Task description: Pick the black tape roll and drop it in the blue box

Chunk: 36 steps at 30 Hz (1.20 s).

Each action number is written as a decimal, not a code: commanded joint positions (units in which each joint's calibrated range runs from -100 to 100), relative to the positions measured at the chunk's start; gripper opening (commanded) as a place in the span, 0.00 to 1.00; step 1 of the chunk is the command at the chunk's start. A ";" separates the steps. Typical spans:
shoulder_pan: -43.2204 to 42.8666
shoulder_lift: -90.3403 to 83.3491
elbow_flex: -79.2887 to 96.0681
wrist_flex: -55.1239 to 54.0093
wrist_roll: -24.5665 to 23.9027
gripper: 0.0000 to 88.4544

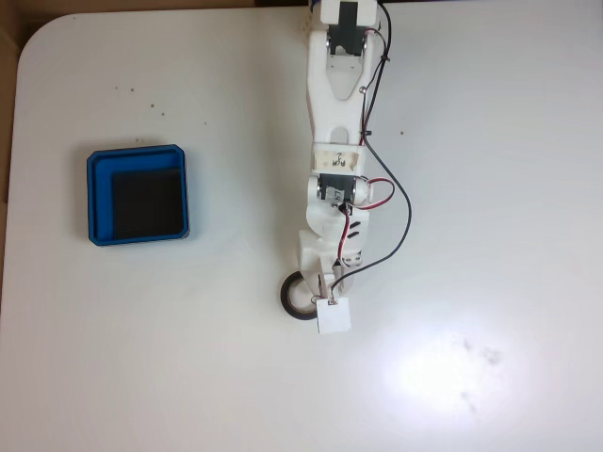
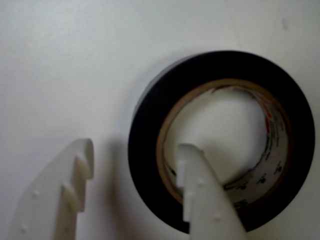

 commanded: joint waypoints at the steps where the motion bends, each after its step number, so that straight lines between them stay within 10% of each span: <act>1: 0.18 -0.48 -4.22 -0.50 0.29 0.17; 36: 0.57 1.19 -4.22 -0.42 0.38 0.17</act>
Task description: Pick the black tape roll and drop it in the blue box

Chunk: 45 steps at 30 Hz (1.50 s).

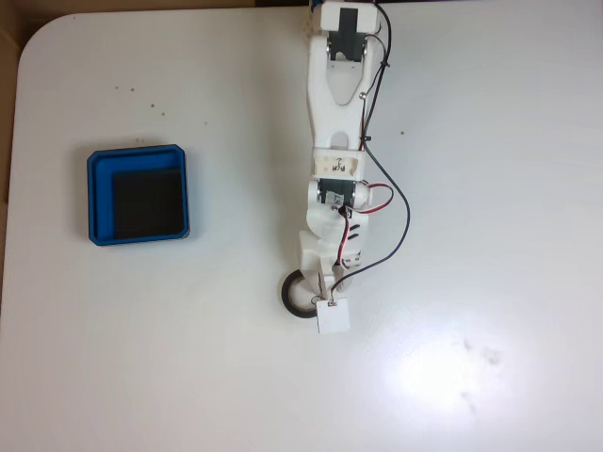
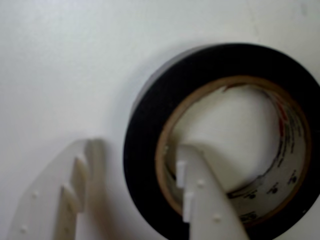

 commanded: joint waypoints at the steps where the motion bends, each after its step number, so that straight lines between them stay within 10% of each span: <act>1: 0.57 -1.26 -4.13 -0.42 0.30 0.17; 34: 1.16 -2.27 -3.68 0.66 0.30 0.01; 45: 1.35 -19.91 -4.04 24.17 -0.40 0.01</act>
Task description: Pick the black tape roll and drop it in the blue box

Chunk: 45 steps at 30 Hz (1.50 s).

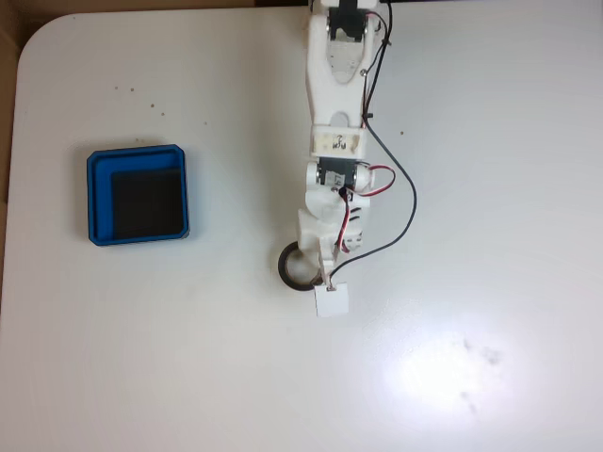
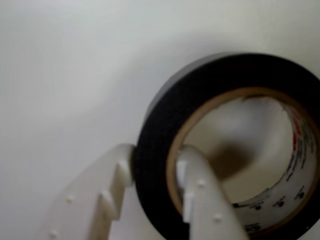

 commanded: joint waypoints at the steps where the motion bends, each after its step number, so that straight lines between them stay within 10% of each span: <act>1: 1.06 -10.31 -3.86 5.05 -0.23 0.01; 31: 38.67 -15.75 -18.33 8.76 0.38 0.01; 45: 41.60 -13.99 -18.42 8.59 0.20 0.01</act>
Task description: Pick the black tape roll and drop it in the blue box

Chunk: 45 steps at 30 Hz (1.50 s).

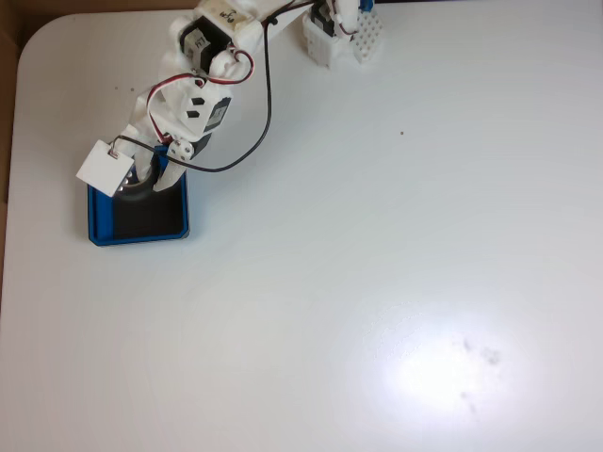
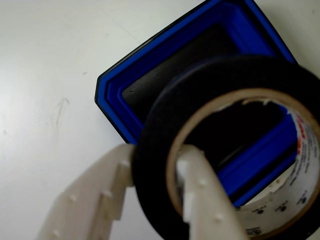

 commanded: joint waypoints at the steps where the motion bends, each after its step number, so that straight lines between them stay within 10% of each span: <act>1: 0.63 1.07 -5.05 -0.36 0.20 0.01; 45: 5.62 19.88 -18.89 4.76 -0.23 0.01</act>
